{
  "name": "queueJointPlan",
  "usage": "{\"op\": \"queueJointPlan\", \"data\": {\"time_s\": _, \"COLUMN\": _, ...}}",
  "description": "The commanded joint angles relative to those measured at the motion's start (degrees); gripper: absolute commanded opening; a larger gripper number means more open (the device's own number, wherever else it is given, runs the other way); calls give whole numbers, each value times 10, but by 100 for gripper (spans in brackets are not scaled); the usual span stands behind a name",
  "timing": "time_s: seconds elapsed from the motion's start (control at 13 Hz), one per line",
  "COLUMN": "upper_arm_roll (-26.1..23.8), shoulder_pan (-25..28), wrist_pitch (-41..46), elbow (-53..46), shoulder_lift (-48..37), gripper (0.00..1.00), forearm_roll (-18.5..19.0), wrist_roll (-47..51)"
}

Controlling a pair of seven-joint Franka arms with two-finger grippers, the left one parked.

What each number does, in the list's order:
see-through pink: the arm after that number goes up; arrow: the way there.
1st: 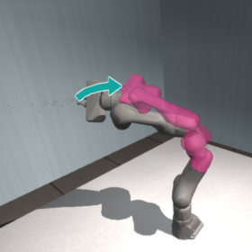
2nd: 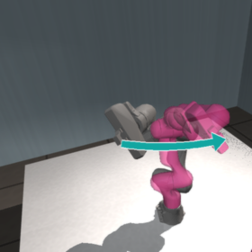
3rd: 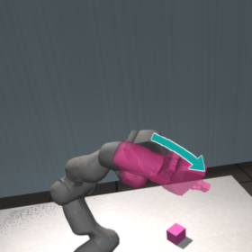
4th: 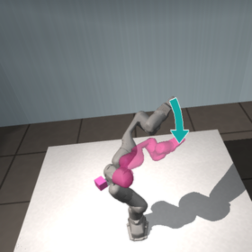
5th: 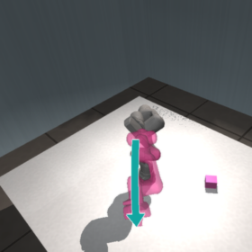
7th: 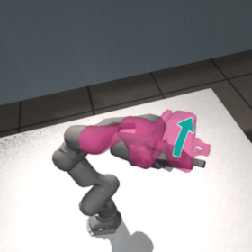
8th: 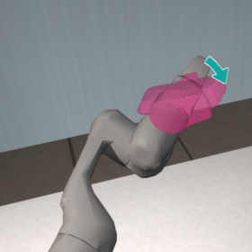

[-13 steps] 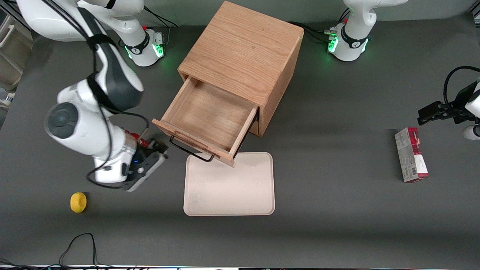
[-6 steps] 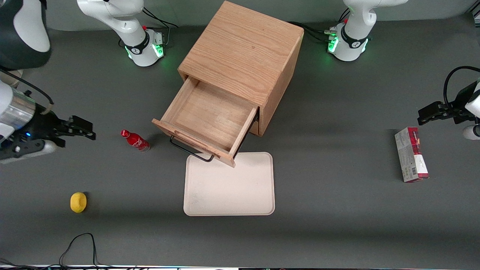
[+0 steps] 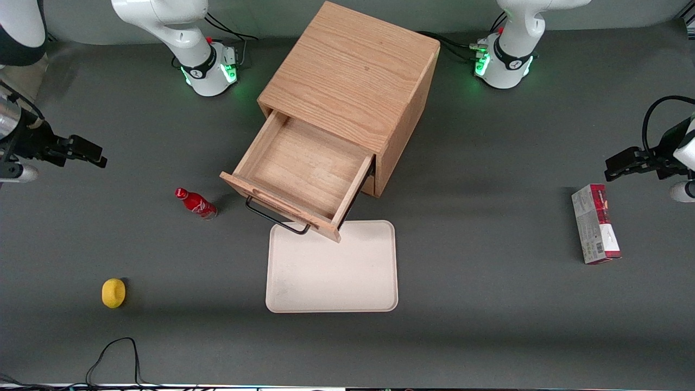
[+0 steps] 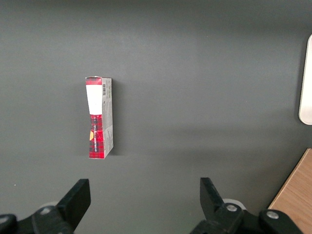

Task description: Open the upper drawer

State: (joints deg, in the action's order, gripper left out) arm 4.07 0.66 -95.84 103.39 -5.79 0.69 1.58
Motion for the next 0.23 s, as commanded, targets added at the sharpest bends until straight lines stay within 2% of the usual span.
{"op": "queueJointPlan", "data": {"time_s": 0.0, "upper_arm_roll": -6, "shoulder_pan": 7, "wrist_pitch": -8, "elbow": 8, "shoulder_lift": -10, "gripper": 100, "forearm_roll": 37, "wrist_roll": 24}}
{"op": "queueJointPlan", "data": {"time_s": 0.15, "upper_arm_roll": -4, "shoulder_pan": 6, "wrist_pitch": -8, "elbow": 2, "shoulder_lift": -7, "gripper": 100, "forearm_roll": 34, "wrist_roll": 25}}
